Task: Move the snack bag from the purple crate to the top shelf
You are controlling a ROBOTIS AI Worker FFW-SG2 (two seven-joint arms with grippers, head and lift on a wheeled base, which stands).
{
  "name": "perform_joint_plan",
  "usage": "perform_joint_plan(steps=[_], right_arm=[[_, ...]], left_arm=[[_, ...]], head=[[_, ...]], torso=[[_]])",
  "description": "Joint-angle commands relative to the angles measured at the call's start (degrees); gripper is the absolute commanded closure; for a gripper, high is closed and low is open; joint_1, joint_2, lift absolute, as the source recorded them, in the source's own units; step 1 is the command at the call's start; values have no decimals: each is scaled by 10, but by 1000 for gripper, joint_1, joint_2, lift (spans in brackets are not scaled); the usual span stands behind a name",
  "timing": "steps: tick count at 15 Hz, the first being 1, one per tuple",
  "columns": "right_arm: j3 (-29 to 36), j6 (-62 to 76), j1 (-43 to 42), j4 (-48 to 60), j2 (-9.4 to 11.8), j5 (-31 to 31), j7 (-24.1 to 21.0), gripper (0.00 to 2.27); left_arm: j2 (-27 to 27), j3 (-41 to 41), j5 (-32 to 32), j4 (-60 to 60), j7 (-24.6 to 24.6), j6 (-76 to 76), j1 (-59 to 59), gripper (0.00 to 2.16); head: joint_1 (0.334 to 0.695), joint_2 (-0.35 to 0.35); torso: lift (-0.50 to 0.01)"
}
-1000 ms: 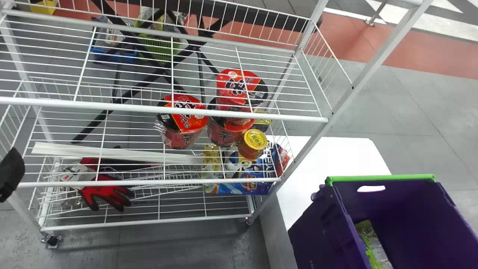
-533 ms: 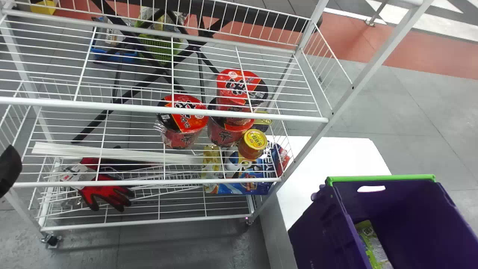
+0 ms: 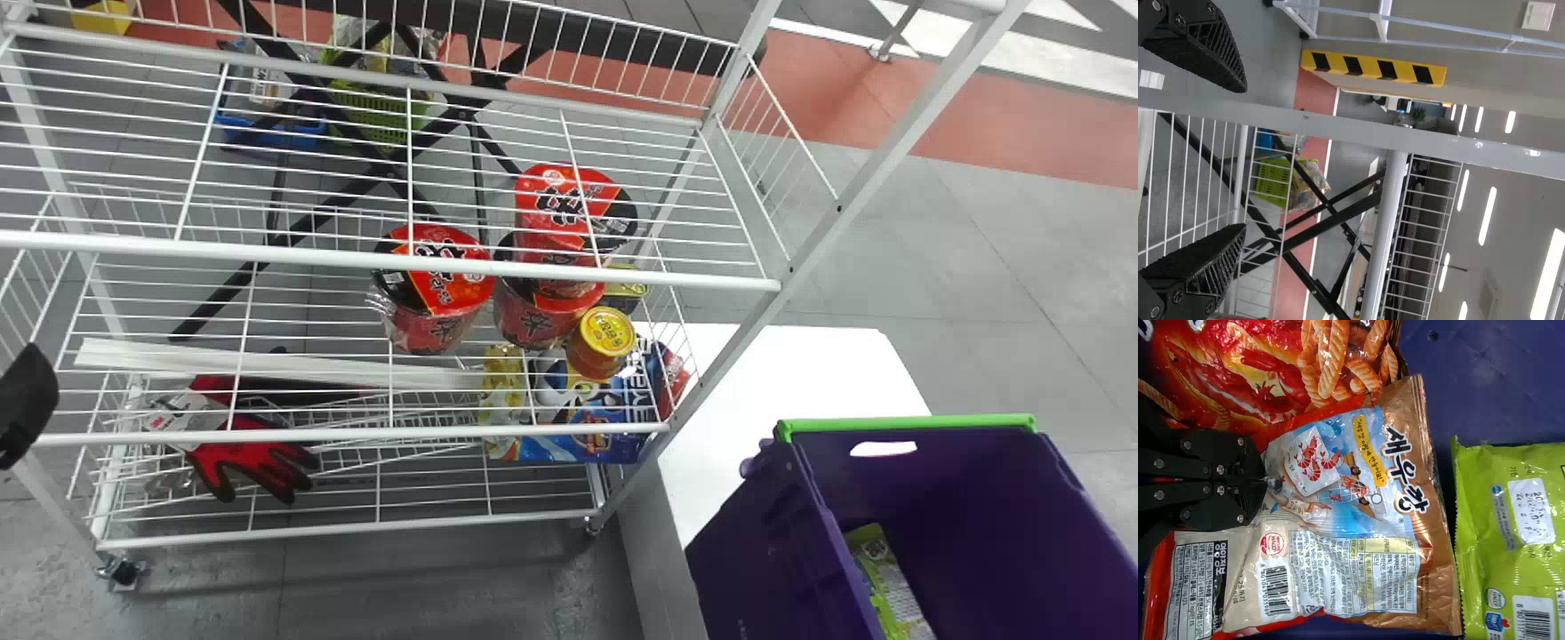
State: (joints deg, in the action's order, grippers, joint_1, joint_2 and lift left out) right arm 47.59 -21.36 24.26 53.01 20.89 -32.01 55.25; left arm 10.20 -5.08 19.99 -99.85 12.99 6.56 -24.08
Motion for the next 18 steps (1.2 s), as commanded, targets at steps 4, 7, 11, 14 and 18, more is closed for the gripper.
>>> perform_joint_plan(steps=[4,7,11,14,18], right_arm=[[16,1,3,24,-1,3,23,1771],[27,1,10,39,0,9,39,1771],[36,1,14,51,6,12,55,1771],[48,5,21,63,10,19,66,1771],[50,12,26,69,14,31,71,1771]], left_arm=[[-9,11,-7,-6,-5,-5,-1,83],[-13,18,-11,-17,-12,-5,-9,83],[-15,21,-13,-39,-21,-9,-24,83],[-17,24,-15,-58,-29,-11,-34,83],[-26,28,-30,-84,-35,-14,-54,83]], head=[[695,-350],[695,-350],[695,-350],[695,-350],[695,-350]], torso=[[-446],[-435],[-419],[-407],[-391]])
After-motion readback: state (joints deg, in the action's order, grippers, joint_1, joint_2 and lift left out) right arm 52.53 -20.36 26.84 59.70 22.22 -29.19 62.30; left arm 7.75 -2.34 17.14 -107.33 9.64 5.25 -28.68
